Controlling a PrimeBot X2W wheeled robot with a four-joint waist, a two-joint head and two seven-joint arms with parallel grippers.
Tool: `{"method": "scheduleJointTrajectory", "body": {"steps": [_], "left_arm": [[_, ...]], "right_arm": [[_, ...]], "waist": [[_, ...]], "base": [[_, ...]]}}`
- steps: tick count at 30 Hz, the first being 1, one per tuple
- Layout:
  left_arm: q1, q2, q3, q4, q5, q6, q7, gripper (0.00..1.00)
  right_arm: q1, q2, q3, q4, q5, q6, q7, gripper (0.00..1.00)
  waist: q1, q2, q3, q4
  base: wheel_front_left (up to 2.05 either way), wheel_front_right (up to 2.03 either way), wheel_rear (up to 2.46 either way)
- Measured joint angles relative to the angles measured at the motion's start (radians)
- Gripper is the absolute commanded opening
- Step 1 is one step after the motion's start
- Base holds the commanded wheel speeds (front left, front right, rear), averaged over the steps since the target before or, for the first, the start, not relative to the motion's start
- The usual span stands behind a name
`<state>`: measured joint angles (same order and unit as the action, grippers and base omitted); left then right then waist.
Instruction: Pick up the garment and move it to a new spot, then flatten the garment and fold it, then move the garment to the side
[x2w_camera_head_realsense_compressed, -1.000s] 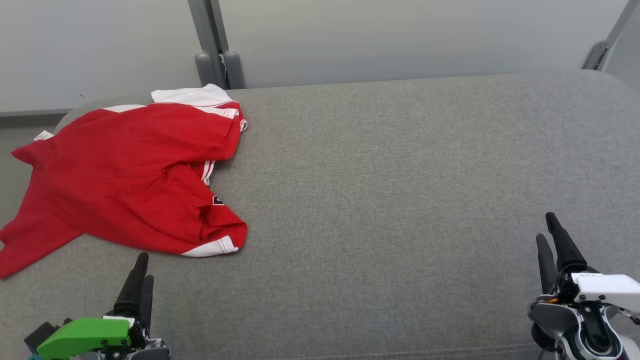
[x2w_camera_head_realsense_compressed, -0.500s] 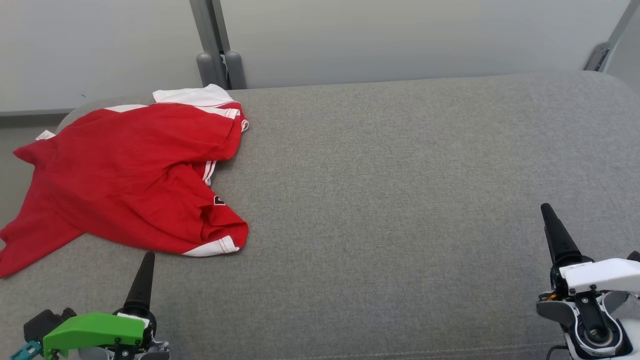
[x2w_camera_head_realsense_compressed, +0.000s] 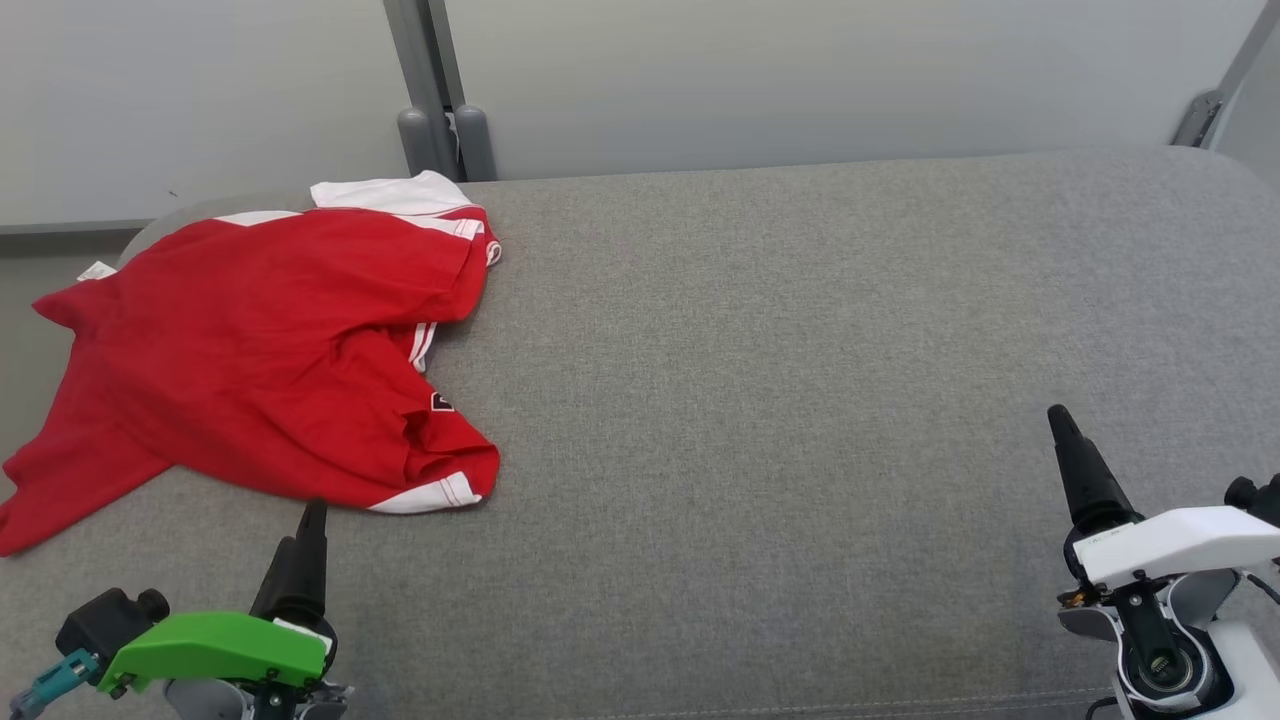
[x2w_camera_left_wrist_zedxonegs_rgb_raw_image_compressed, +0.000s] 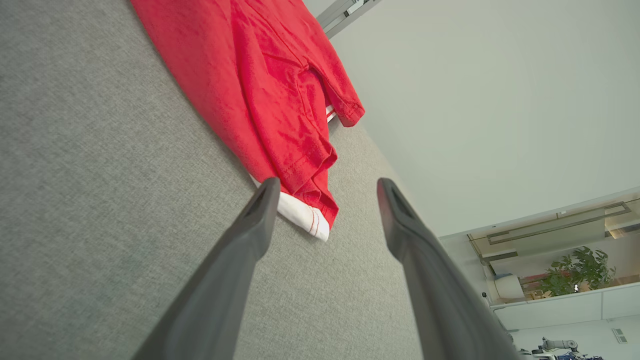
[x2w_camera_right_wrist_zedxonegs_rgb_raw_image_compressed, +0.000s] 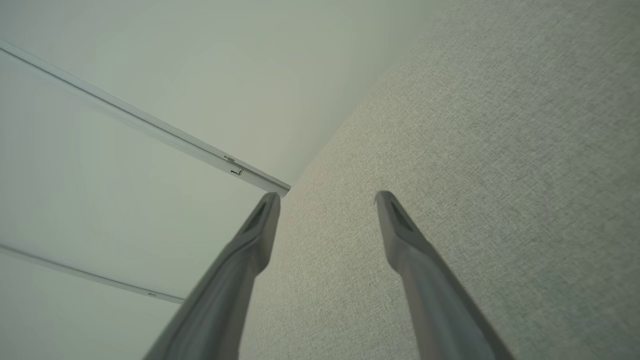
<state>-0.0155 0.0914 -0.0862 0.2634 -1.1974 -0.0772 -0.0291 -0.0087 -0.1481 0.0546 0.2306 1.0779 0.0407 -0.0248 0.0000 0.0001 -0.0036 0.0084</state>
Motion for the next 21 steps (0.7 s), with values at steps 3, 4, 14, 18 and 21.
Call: {"method": "scheduleJointTrajectory", "body": {"steps": [3, 4, 14, 18, 21], "left_arm": [[0.0, 0.002, -0.01, -0.01, 0.05, 0.008, -0.008, 1.0], [0.0, 0.003, -0.013, -0.012, 0.059, 0.009, -0.01, 1.0], [0.0, 0.014, -0.044, -0.031, 0.211, 0.03, -0.049, 1.0], [0.0, 0.016, -0.05, -0.04, 0.259, 0.036, -0.06, 1.0], [0.0, 0.02, -0.054, -0.046, 0.306, 0.042, -0.069, 1.0]], "right_arm": [[0.0, -0.006, 0.015, -0.005, -0.042, -0.011, -0.009, 1.0], [0.0, -0.007, 0.019, -0.007, -0.055, -0.016, -0.01, 1.0], [0.0, -0.027, 0.055, -0.016, -0.195, -0.042, -0.048, 1.0], [0.0, -0.038, 0.066, -0.02, -0.25, -0.049, -0.059, 1.0], [0.0, -0.043, 0.074, -0.025, -0.292, -0.053, -0.067, 1.0]], "waist": [[0.0, 0.0, -0.002, 0.0], [0.0, 0.0, -0.002, 0.0], [0.0, 0.0, -0.004, 0.001], [0.0, 0.0, -0.004, 0.001], [0.0, 0.0, -0.004, 0.002]], "base": [[0.0, 0.0, 0.0], [0.0, 0.0, 0.0], [0.0, 0.0, 0.0], [0.0, 0.0, 0.0], [0.0, 0.0, 0.0]]}}
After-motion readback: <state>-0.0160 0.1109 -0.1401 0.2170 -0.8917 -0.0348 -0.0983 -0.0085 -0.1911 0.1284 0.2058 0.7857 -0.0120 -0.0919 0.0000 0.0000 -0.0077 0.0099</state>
